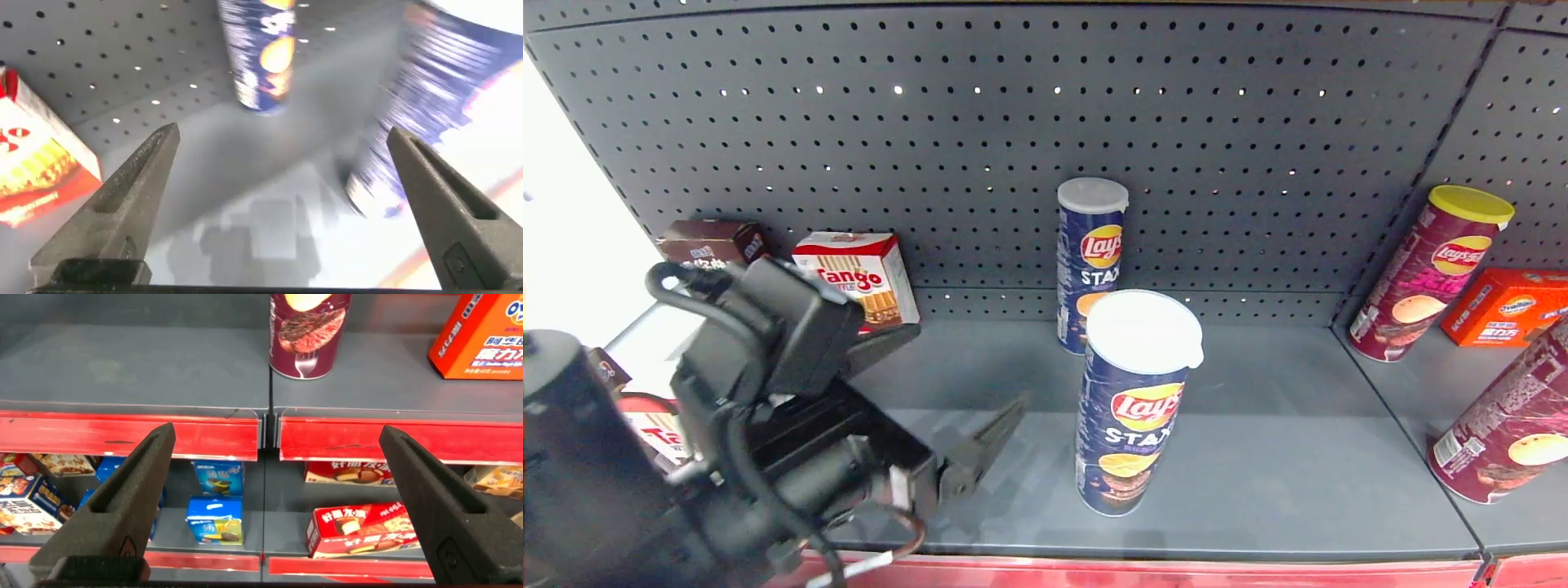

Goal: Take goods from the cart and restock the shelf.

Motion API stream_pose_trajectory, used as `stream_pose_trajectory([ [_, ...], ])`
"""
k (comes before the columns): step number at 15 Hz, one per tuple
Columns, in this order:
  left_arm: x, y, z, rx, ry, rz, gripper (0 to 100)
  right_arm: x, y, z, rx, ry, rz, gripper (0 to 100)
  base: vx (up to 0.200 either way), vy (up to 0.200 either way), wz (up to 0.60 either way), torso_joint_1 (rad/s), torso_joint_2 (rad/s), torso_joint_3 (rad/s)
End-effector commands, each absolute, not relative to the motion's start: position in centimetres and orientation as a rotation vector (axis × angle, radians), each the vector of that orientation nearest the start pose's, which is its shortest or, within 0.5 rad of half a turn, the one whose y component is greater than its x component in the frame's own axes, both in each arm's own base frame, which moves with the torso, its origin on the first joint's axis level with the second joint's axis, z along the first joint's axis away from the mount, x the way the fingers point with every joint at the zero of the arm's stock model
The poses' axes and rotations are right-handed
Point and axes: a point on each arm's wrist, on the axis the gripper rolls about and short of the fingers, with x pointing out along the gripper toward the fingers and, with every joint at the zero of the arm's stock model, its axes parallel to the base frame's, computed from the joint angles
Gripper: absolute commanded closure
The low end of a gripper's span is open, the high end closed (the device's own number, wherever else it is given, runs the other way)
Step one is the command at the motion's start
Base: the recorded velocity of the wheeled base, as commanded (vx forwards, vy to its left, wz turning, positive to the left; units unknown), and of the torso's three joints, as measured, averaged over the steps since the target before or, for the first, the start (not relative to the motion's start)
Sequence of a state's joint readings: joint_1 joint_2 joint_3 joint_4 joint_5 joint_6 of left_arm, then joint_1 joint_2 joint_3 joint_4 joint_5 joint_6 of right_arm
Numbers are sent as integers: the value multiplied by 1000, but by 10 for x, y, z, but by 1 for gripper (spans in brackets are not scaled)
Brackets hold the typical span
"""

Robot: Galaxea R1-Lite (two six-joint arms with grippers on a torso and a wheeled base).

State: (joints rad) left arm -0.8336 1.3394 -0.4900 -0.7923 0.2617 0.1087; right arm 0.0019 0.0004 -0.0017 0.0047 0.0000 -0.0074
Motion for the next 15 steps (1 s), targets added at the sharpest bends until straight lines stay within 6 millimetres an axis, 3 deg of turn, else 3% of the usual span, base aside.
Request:
stream_pose_trajectory([
  [1, 87, -116, 196, 112, -33, -702, 0, -23, 0, 75, -8, 3, 3, 0, 0, 0, 0, 0, 0, 0],
  [3, 65, -98, 181, 114, -36, -773, 0, -23, 0, 75, -8, 3, 3, 0, 0, 0, 0, 0, 0, 0],
  [5, 58, -78, 172, 124, -38, -731, 0, -23, 0, 75, -8, 3, 3, 0, 0, 0, 0, 0, 0, 0],
  [6, 47, -53, 158, 183, -61, -670, 0, -23, 0, 75, -8, 3, 2, 0, 0, 0, 0, 0, 0, 0],
  [7, 41, -41, 141, 202, -51, -639, 0, -23, 0, 75, -8, 3, 3, 0, 0, 0, 0, 0, 0, 0],
  [8, 36, -32, 135, 200, -59, -618, 0, -23, 0, 75, -8, 3, 2, 0, 0, 0, 0, 0, 0, 0],
  [12, 20, -15, 117, 221, 8, -639, 0, -23, 0, 75, -8, 3, 3, 0, 0, 0, 0, 0, 0, 0],
  [15, 4, -3, 94, 228, 101, -547, 0, -23, 0, 75, -8, 3, 2, 0, 0, 0, 0, 0, 0, 0],
])
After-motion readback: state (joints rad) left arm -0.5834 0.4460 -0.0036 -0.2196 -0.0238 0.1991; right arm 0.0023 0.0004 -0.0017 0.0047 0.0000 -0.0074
